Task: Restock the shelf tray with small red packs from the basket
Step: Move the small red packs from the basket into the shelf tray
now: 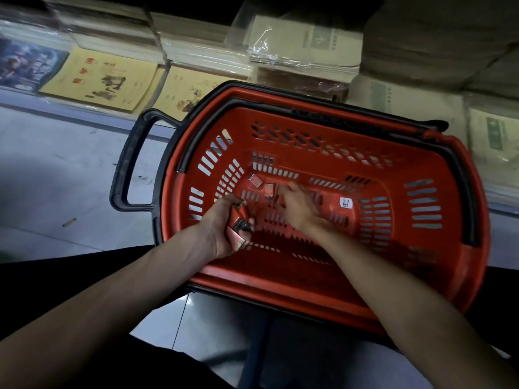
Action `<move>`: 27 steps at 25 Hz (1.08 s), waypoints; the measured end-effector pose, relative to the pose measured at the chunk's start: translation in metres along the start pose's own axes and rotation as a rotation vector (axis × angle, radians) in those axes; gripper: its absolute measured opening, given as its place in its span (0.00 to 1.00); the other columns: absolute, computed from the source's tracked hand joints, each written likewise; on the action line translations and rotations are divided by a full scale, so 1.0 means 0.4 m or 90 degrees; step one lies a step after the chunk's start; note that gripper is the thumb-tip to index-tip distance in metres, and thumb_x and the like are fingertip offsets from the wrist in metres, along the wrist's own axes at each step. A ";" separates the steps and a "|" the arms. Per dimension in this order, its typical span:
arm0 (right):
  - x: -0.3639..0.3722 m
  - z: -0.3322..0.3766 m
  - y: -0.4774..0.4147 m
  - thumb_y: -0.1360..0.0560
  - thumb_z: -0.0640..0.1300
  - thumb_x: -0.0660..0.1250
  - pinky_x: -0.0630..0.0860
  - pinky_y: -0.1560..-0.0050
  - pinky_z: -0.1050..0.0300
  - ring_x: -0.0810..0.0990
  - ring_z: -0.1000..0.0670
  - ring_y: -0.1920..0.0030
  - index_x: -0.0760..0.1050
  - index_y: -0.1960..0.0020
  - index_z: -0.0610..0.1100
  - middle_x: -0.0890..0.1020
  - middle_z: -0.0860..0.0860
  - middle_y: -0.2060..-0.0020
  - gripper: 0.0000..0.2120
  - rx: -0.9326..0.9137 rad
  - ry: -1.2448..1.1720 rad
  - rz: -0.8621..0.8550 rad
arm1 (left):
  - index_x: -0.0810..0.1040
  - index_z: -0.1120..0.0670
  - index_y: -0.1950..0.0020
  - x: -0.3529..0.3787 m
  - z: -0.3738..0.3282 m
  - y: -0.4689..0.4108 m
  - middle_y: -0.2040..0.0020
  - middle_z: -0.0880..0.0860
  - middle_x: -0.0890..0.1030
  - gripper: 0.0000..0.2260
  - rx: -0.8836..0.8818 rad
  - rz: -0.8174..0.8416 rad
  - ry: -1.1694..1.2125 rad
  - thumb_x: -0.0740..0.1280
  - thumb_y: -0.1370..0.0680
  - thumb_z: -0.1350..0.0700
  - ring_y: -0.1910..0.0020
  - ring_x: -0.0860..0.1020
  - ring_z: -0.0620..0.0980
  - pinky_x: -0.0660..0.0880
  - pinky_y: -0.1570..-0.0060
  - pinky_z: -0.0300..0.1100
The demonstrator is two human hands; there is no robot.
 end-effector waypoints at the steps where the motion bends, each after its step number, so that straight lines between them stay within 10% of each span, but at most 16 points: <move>1: -0.005 0.030 -0.036 0.23 0.44 0.70 0.73 0.36 0.49 0.75 0.41 0.36 0.75 0.35 0.43 0.75 0.44 0.38 0.18 0.036 -0.059 -0.032 | 0.73 0.53 0.63 0.002 0.004 -0.001 0.69 0.55 0.77 0.11 -0.005 0.003 -0.005 0.63 0.21 0.52 0.79 0.76 0.49 0.66 0.81 0.31; 12: 0.131 0.084 -0.146 0.23 0.49 0.68 0.71 0.31 0.41 0.67 0.37 0.29 0.67 0.24 0.51 0.65 0.42 0.27 0.28 0.172 -0.071 0.004 | 0.76 0.57 0.59 0.002 0.021 -0.016 0.72 0.56 0.79 0.13 -0.034 0.016 -0.008 0.65 0.20 0.50 0.78 0.75 0.49 0.65 0.79 0.31; 20: 0.077 0.078 -0.148 0.18 0.57 0.60 0.77 0.41 0.52 0.82 0.39 0.43 0.82 0.38 0.53 0.80 0.46 0.40 0.16 0.139 -0.134 -0.075 | 0.74 0.56 0.59 0.014 -0.022 -0.013 0.72 0.55 0.78 0.11 -0.005 0.013 0.016 0.64 0.20 0.52 0.78 0.75 0.49 0.64 0.79 0.31; 27: -0.190 0.052 -0.047 0.27 0.42 0.78 0.75 0.48 0.61 0.80 0.52 0.55 0.84 0.38 0.52 0.82 0.52 0.55 0.18 0.080 -0.249 -0.159 | 0.78 0.56 0.64 0.088 -0.098 0.026 0.65 0.57 0.80 0.14 0.050 0.058 0.044 0.61 0.21 0.53 0.78 0.76 0.50 0.66 0.80 0.32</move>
Point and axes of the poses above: each hand's wrist, its own y-axis away from the middle knuckle, its own x-axis out of the palm, z = x × y, the point moved 9 cm from there along -y, towards the middle knuckle
